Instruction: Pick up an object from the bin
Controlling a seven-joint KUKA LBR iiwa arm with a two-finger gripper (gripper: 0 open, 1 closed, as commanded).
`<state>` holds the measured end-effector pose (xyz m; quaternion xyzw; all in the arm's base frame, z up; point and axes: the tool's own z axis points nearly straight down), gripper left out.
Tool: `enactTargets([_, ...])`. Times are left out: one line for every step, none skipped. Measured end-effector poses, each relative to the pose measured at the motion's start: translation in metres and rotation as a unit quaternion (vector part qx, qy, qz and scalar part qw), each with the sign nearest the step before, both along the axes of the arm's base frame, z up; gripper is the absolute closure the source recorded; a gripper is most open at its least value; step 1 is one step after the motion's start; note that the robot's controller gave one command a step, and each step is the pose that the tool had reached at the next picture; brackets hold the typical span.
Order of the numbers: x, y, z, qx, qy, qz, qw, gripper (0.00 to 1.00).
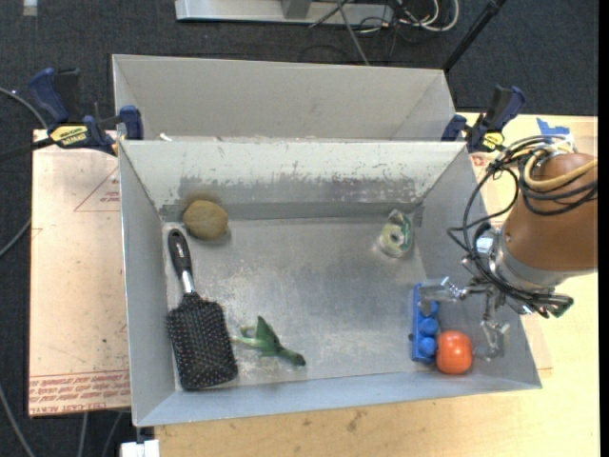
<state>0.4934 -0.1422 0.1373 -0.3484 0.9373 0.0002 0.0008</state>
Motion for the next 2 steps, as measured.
enactTargets([0.019,0.014,-0.011,0.0,-0.0002,0.104,0.9946,0.0])
enactTargets([0.036,0.018,-0.064,0.015,-0.0032,0.194,0.9809,0.0])
